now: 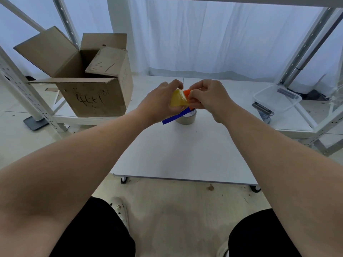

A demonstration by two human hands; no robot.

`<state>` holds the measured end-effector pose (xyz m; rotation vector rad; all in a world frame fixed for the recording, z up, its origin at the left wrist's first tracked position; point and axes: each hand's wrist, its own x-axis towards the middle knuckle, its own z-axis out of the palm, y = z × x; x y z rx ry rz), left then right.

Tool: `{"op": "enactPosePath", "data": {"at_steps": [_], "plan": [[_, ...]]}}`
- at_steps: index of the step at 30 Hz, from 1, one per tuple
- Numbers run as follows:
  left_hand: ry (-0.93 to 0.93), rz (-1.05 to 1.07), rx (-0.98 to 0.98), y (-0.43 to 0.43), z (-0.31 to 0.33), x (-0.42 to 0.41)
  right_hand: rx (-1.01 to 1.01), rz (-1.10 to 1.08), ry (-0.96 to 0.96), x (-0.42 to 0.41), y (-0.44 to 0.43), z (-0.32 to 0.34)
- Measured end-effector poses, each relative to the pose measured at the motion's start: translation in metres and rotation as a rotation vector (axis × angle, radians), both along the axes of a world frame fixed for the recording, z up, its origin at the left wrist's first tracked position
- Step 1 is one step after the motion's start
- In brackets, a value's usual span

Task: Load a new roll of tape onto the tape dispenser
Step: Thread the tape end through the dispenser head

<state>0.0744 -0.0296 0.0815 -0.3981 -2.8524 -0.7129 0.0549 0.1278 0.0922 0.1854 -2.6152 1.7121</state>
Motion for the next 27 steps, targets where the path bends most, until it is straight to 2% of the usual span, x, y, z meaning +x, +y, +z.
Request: {"op": "enactPosePath", "data": {"at_steps": [9, 17, 27], "plan": [[0.021, -0.019, -0.007, 0.005, 0.0, 0.0, 0.221, 0.063, 0.091, -0.003, -0.001, -0.005], [0.028, -0.022, -0.024, 0.004, -0.002, 0.0, 0.282, 0.038, 0.17, 0.002, -0.007, -0.002], [0.053, -0.054, -0.028, 0.004, -0.004, -0.001, 0.092, -0.054, 0.015, 0.001, -0.011, 0.0]]}}
